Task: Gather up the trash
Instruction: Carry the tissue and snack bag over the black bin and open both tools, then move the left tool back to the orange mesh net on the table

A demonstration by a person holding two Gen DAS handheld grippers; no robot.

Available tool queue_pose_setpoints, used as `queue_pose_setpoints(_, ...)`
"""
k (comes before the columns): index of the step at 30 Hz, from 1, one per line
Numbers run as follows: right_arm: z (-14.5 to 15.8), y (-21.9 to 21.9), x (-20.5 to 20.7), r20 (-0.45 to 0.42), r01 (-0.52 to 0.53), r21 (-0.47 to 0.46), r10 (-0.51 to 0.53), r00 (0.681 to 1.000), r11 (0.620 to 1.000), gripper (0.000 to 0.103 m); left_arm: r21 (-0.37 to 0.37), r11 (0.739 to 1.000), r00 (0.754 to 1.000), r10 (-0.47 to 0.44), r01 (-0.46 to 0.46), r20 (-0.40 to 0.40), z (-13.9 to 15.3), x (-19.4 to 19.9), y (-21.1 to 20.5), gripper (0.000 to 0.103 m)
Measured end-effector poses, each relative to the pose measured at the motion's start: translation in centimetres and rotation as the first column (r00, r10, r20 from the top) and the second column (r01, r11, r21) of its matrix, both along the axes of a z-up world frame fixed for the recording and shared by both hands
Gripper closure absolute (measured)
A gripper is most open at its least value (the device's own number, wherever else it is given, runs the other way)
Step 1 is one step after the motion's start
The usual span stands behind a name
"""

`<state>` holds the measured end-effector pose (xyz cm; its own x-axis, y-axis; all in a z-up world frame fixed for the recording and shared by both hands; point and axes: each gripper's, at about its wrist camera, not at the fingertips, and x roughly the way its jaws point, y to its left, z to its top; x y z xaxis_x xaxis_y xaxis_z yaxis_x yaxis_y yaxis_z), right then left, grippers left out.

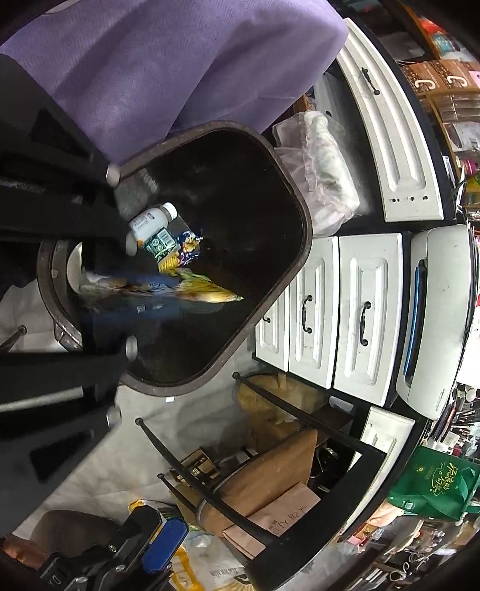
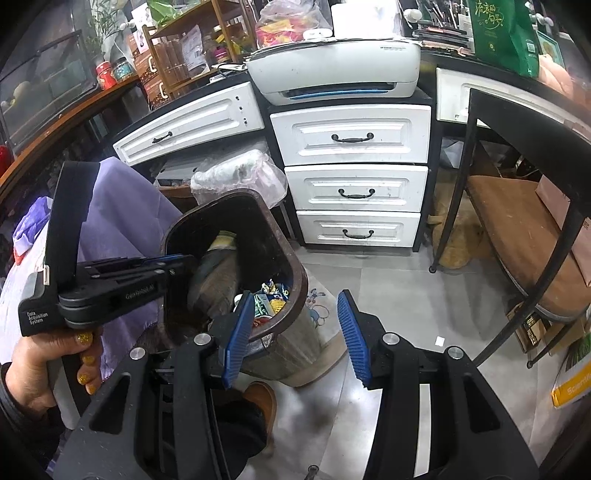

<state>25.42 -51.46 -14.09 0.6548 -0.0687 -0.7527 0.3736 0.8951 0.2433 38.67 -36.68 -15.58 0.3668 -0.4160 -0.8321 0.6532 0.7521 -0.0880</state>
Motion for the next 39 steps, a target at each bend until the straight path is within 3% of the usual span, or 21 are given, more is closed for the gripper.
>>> queue_pose_setpoints(1, 0.0, 0.0, 0.0, 0.001, 0.000, 0.000, 0.000, 1.000, 1.000, 0.055, -0.006, 1.000, 1.000, 0.002, -0.002, 0.006, 0.1, -0.1, 0.1, 0.059)
queue_pose_setpoints(2, 0.1, 0.0, -0.1, 0.002, 0.001, -0.002, -0.001, 1.000, 1.000, 0.055, -0.012, 1.000, 1.000, 0.004, -0.004, 0.013, 0.2, -0.2, 0.1, 0.053)
queue_pose_setpoints(8, 0.7, -0.3, -0.4, 0.012, 0.021, -0.020, -0.021, 1.000, 1.000, 0.055, -0.056, 0.998, 0.999, 0.003, -0.001, 0.039, 2.0, -1.3, 1.2, 0.040)
queue_pose_setpoints(11, 0.9, -0.5, -0.4, 0.014, 0.032, -0.025, -0.032, 0.999, 0.999, 0.053, -0.090, 0.996, 0.999, 0.010, -0.006, 0.044, 3.3, -1.8, 2.0, 0.035)
queue_pose_setpoints(13, 1.1, -0.4, -0.4, 0.017, 0.037, -0.029, -0.036, 0.999, 0.999, 0.046, -0.101, 0.995, 0.999, 0.005, 0.001, 0.051, 4.2, -2.3, 2.3, 0.033)
queue_pose_setpoints(19, 2.1, 0.5, -0.1, 0.027, 0.021, -0.045, -0.019, 0.999, 0.999, 0.044, -0.128, 0.991, 0.994, -0.024, 0.037, 0.107, 7.4, -3.9, 4.1, 0.023)
queue_pose_setpoints(23, 3.1, 1.7, 0.6, 0.030, -0.011, -0.044, 0.013, 0.999, 0.999, 0.043, -0.137, 0.989, 0.989, -0.028, 0.047, 0.142, 9.8, -4.7, 6.2, 0.017)
queue_pose_setpoints(26, 4.1, 3.1, 1.4, 0.045, -0.039, -0.034, 0.040, 0.998, 0.999, 0.031, -0.127, 0.991, 0.980, -0.024, 0.050, 0.200, 11.3, -5.1, 8.1, 0.012)
queue_pose_setpoints(29, 5.5, 5.2, 2.9, 0.067, -0.092, -0.023, 0.094, 0.993, 0.995, 0.031, -0.115, 0.993, 0.974, -0.009, 0.036, 0.226, 12.4, -4.8, 10.3, 0.010)
queue_pose_setpoints(33, 6.7, 8.2, 4.7, 0.082, -0.161, -0.015, 0.162, 0.983, 0.987, 0.031, -0.087, 0.996, 0.958, 0.050, -0.026, 0.282, 14.4, -3.1, 14.9, 0.009)
queue_pose_setpoints(36, 7.6, 10.7, 6.1, 0.086, -0.213, -0.031, 0.215, 0.973, 0.976, 0.031, -0.105, 0.990, 0.942, 0.122, -0.093, 0.313, 16.3, -0.9, 19.1, 0.007)
queue_pose_setpoints(39, 8.2, 13.3, 7.2, 0.082, -0.262, -0.047, 0.265, 0.961, 0.964, 0.031, -0.143, 0.968, 0.902, 0.246, -0.208, 0.354, 18.3, 1.8, 24.6, 0.006)
